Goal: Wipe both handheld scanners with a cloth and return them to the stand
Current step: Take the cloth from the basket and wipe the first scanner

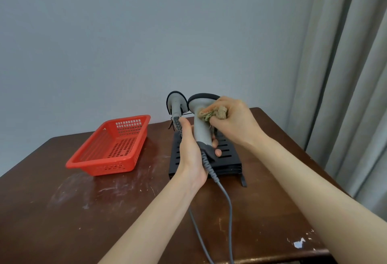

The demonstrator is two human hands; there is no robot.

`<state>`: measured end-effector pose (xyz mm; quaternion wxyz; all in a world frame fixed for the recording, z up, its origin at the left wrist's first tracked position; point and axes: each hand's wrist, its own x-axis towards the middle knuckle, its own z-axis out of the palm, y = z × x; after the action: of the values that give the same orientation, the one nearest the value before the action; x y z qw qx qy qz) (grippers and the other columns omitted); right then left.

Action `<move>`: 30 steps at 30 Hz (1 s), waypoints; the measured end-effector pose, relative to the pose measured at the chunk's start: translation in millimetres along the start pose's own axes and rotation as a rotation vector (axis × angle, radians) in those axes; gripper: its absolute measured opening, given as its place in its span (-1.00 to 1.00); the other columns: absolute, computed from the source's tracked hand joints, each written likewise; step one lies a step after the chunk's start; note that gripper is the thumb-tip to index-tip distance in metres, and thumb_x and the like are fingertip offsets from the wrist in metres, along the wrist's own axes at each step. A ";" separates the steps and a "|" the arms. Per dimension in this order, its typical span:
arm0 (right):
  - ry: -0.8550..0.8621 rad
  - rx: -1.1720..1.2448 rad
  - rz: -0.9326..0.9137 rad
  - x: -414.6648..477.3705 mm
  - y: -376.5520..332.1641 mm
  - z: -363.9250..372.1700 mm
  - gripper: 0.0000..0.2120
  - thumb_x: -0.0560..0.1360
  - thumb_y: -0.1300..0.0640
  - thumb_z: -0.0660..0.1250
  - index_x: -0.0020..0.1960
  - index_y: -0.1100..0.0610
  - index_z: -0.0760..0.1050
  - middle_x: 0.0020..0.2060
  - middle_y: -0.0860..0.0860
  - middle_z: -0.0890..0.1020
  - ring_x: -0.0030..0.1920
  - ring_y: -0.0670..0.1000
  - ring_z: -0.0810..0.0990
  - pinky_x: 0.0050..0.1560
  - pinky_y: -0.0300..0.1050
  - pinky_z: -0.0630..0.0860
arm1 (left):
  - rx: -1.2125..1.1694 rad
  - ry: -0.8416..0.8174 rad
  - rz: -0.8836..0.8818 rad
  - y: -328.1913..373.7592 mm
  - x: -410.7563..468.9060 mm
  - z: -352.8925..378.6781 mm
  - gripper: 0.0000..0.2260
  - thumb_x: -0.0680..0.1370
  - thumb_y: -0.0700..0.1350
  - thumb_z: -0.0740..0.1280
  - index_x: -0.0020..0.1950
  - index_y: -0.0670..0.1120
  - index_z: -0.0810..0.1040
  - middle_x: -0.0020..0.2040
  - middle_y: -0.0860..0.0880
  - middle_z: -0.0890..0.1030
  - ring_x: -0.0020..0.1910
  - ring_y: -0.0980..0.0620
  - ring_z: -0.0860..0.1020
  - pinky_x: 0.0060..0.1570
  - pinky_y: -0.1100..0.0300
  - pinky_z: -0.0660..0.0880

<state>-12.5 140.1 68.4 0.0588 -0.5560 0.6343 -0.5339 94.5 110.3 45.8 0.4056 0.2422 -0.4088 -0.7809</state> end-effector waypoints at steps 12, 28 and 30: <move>-0.018 -0.245 0.005 10.4 -4.9 -1.2 -0.74 0.47 0.19 0.25 0.01 -0.06 0.64 -0.05 -0.02 0.57 -0.04 0.06 0.56 -0.01 0.10 0.52 | 0.141 0.002 0.033 -6.4 -3.0 -0.5 -0.49 0.56 0.31 -0.02 -0.06 -0.04 0.54 -0.37 -0.04 0.43 -0.48 0.06 0.35 -0.56 0.23 0.26; -0.165 -0.083 0.014 -0.5 -10.0 -2.7 -0.75 0.45 0.23 0.23 -0.06 -0.01 0.65 -0.14 -0.10 0.53 -0.17 0.08 0.61 -0.08 0.13 0.56 | 0.017 -0.031 0.039 -6.7 2.4 -0.6 -0.42 0.57 0.29 0.01 -0.22 -0.08 0.63 -0.39 -0.08 0.47 -0.49 0.04 0.35 -0.58 0.25 0.30; -0.283 0.042 0.071 -11.1 -12.6 -1.2 -0.84 0.41 0.25 0.26 -0.17 0.12 0.62 -0.20 -0.05 0.55 -0.37 0.20 0.63 -0.30 0.23 0.58 | 0.011 -0.030 0.050 -7.1 4.9 -3.3 -0.39 0.56 0.31 0.01 -0.28 -0.07 0.65 -0.39 -0.08 0.52 -0.49 0.02 0.41 -0.56 0.23 0.35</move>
<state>-1.0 151.7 72.5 0.1778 -0.6016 0.6278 -0.4608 91.1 107.2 37.8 0.4176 0.2225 -0.4249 -0.7717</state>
